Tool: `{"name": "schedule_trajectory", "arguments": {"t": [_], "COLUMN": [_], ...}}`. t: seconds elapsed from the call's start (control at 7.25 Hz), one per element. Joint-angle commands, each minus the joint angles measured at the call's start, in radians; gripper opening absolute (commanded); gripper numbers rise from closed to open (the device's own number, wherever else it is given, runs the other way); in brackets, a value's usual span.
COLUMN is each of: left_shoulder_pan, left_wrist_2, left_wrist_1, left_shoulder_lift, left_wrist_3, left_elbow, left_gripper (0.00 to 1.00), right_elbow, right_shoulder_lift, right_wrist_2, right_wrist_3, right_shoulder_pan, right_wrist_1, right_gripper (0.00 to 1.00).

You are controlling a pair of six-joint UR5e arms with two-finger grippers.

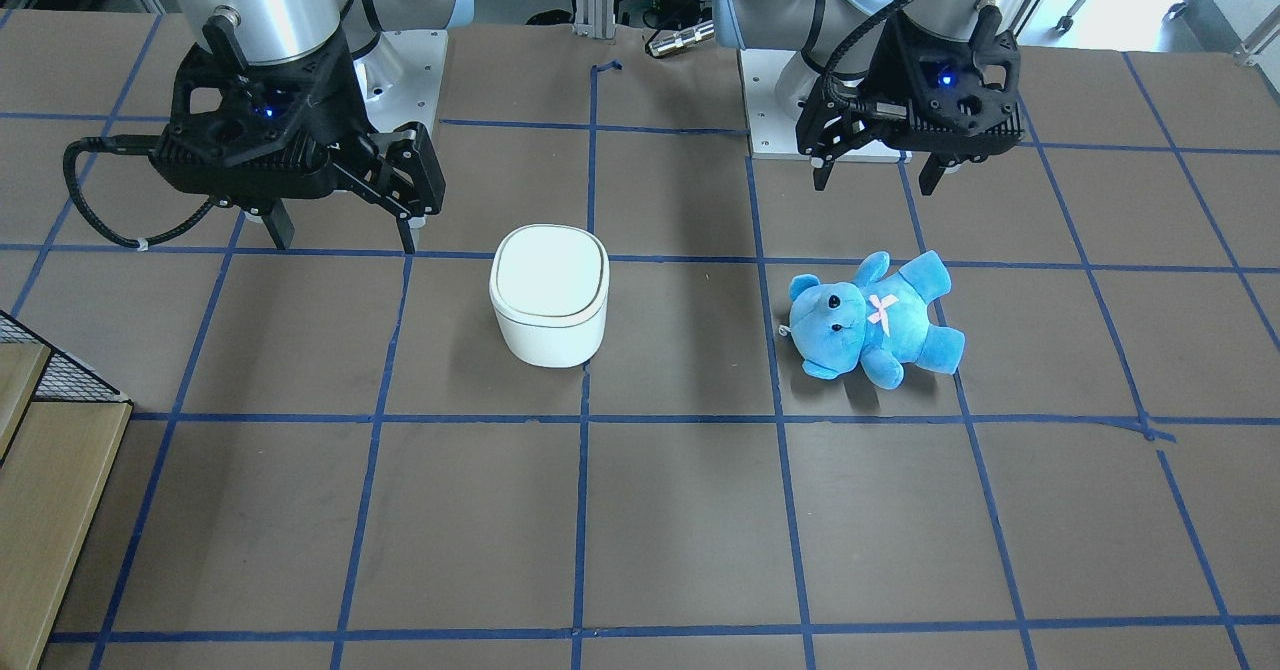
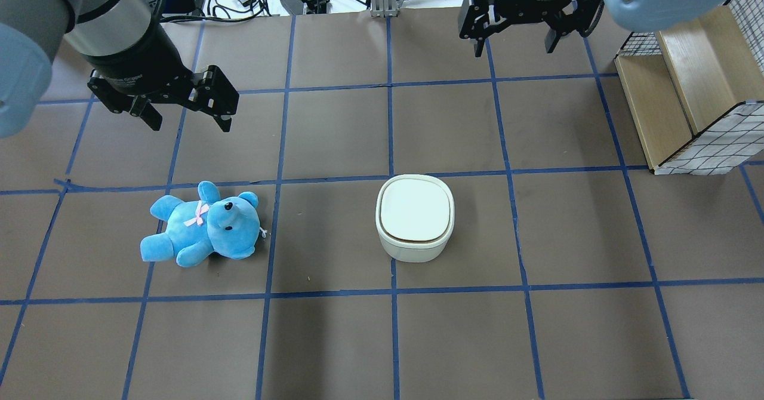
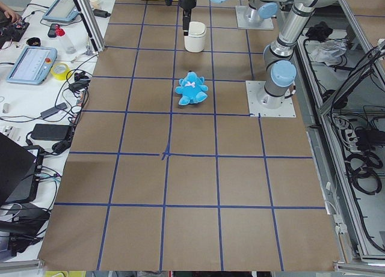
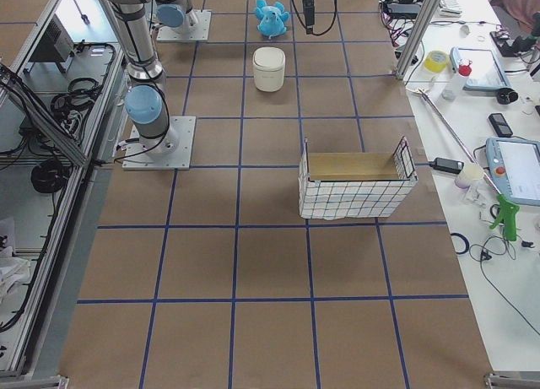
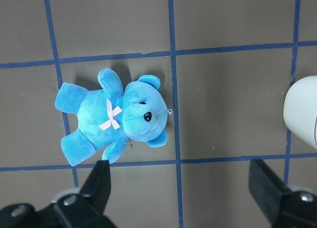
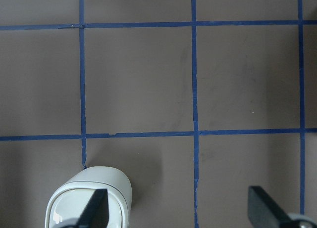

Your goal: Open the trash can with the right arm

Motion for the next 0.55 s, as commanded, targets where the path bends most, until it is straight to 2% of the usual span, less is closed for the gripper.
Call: {"name": "schedule_trajectory", "arguments": {"t": [0.0, 0.41], "left_shoulder_pan": [0.000, 0.000], "left_wrist_2": [0.000, 0.000], "left_wrist_1": [0.000, 0.000], "left_shoulder_lift": [0.000, 0.000], "left_wrist_3": [0.000, 0.000], "left_elbow": [0.000, 0.000], "left_gripper": [1.00, 1.00], "right_elbow": [0.008, 0.016], "right_shoulder_lift": [-0.001, -0.002], "right_wrist_2": [0.002, 0.021], "right_wrist_3": [-0.001, 0.008], "right_shoulder_pan": [0.001, 0.006], "right_wrist_1": [-0.023, -0.022], "right_gripper": [1.00, 1.00]}}
